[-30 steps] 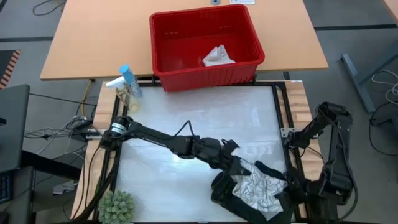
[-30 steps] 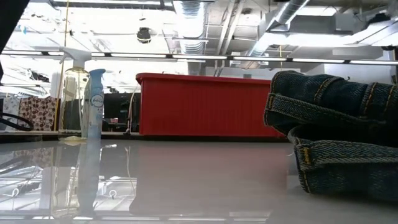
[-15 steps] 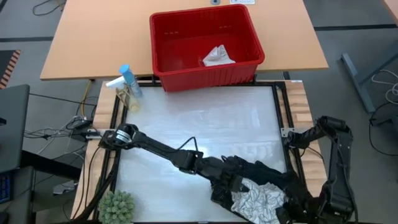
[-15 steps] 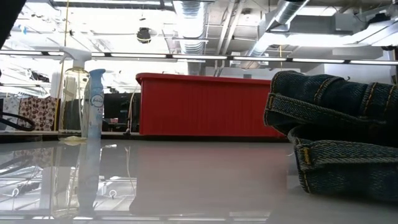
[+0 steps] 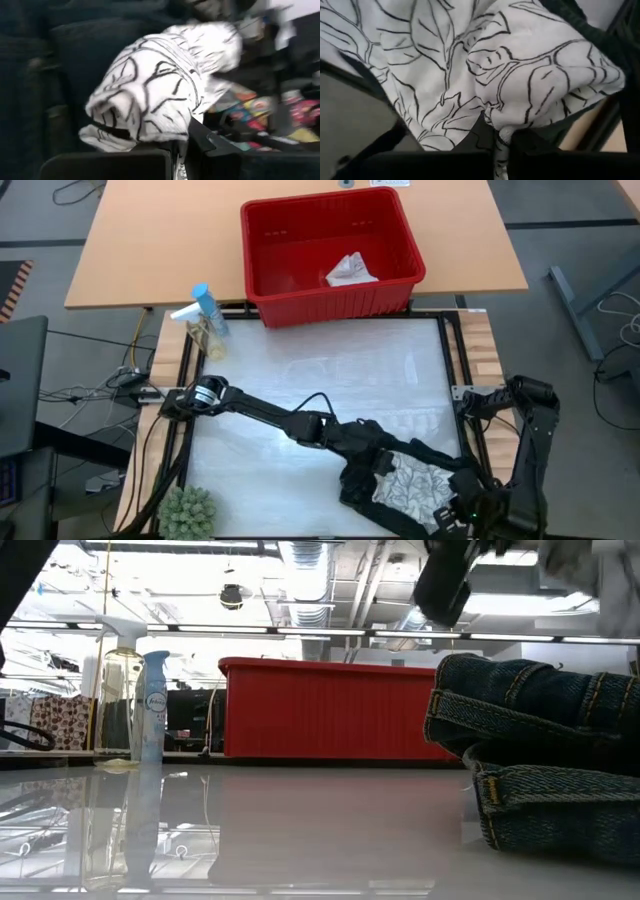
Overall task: Fold Laundry from Bin
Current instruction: Stack the white on top of the gray boxer, then adjust the stacked clothes
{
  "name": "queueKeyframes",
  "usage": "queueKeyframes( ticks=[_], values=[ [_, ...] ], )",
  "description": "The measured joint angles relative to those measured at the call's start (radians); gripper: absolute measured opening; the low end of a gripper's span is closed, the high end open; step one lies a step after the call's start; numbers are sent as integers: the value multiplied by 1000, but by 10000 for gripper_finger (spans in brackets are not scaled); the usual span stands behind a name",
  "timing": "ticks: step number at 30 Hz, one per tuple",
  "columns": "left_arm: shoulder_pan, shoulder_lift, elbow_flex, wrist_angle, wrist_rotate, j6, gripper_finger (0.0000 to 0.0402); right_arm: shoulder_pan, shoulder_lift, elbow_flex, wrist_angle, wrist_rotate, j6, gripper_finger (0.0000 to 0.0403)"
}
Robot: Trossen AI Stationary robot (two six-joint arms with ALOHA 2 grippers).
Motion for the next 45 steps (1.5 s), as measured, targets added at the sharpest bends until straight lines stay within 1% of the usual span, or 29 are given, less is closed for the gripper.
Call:
queueKeyframes(
  ticks=[1, 3, 6, 11, 15, 20, 23, 25, 28, 31, 34, 37, 39, 42, 43, 45],
  values=[
    [0, 3, 0, -19, 10, 6, 0, -1, 1, -6, -4, -16, 0, 38],
    [0, 5, 0, -71, -1, 27, 0, -6, 2, -24, -14, -48, -1, 38],
    [6, 4, 0, -157, -74, 82, 5, -7, 2, -62, 0, -100, -2, 38],
    [16, 3, 0, -112, -90, 120, 23, -7, 2, -96, 51, -114, -2, 62],
    [21, 3, -1, -126, -96, 173, 40, -6, 2, -104, 101, -114, -17, 66],
    [35, 3, -1, -125, -81, 261, 72, -5, 2, -105, 104, -114, -19, 69],
    [59, 3, -1, -162, -39, 302, 92, -5, 2, -105, 97, -130, -23, 75],
    [81, 3, -1, -170, 20, 311, 103, 0, 2, -105, 84, -151, -27, 86],
    [110, 2, -1, -166, 121, 334, 114, 8, 2, -105, 64, -167, -28, 114],
    [129, -7, -1, -165, 196, 348, 116, 17, 0, -105, 61, -167, -30, 148],
    [145, -21, -1, -163, 241, 367, 113, 20, -3, -105, 67, -167, -30, 178],
    [153, -33, -1, -126, 296, 390, 112, 34, -5, -78, 30, -124, -22, 198],
    [153, -42, -1, -85, 314, 399, 112, 37, -6, -45, -28, -100, -24, 205],
    [153, -74, -1, -79, 333, 415, 112, 38, -10, 9, -125, -87, -45, 207],
    [152, -88, 0, -94, 332, 426, 112, 37, -16, 19, -124, -78, -64, 207],
    [152, -112, 0, -178, 331, 459, 112, 35, -30, 19, -112, -47, -120, 203]
  ],
)
